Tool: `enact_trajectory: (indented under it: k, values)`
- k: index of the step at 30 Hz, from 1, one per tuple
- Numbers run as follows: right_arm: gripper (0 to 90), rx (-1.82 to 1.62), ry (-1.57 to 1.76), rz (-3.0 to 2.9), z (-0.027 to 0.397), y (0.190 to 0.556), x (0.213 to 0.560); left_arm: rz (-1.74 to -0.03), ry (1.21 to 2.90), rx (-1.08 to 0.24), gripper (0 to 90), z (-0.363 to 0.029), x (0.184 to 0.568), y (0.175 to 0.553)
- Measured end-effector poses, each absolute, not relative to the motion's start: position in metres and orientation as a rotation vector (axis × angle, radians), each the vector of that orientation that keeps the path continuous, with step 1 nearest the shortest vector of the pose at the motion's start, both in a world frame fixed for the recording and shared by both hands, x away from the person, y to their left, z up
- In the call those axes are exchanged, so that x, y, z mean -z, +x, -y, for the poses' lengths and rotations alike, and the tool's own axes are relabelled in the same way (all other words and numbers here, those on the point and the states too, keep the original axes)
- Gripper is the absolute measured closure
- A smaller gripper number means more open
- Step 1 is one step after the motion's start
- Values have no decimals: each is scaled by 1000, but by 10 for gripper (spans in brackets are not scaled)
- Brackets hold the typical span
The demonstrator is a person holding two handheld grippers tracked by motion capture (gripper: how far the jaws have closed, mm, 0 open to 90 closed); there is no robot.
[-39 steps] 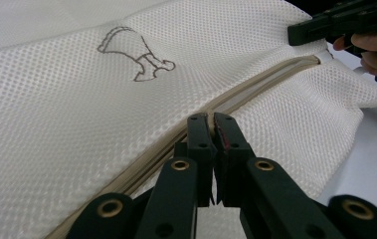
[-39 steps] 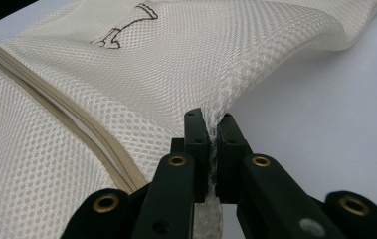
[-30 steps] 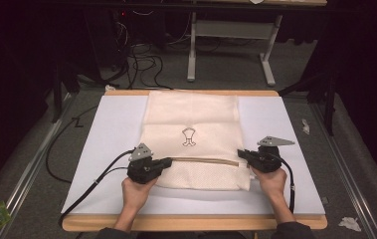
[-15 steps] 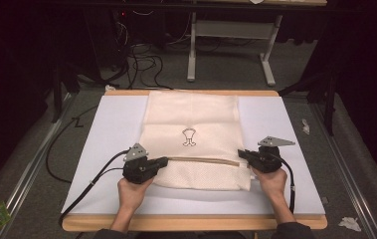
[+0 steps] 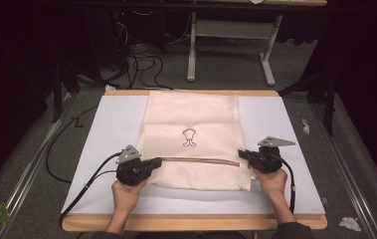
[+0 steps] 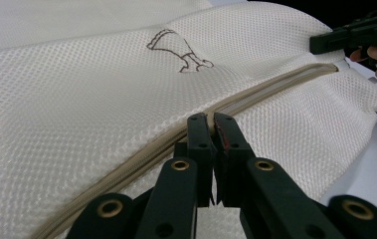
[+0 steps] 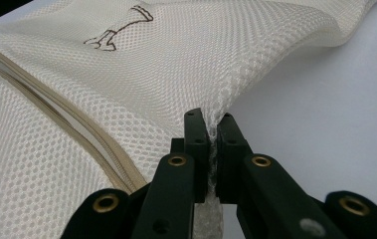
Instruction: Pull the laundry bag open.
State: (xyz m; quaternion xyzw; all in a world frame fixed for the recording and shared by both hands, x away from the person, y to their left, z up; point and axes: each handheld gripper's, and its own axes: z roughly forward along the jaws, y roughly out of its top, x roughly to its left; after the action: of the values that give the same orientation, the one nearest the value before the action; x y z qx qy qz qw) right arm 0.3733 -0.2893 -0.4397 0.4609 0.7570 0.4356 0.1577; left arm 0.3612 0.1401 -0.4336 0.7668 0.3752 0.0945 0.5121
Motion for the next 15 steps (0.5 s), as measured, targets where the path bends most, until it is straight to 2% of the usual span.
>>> enact_trajectory:
  k: [15]
  values:
    - [877,-1239,1314,-2162,290,373,439,-927,1820,-242,870,-151,434,360]
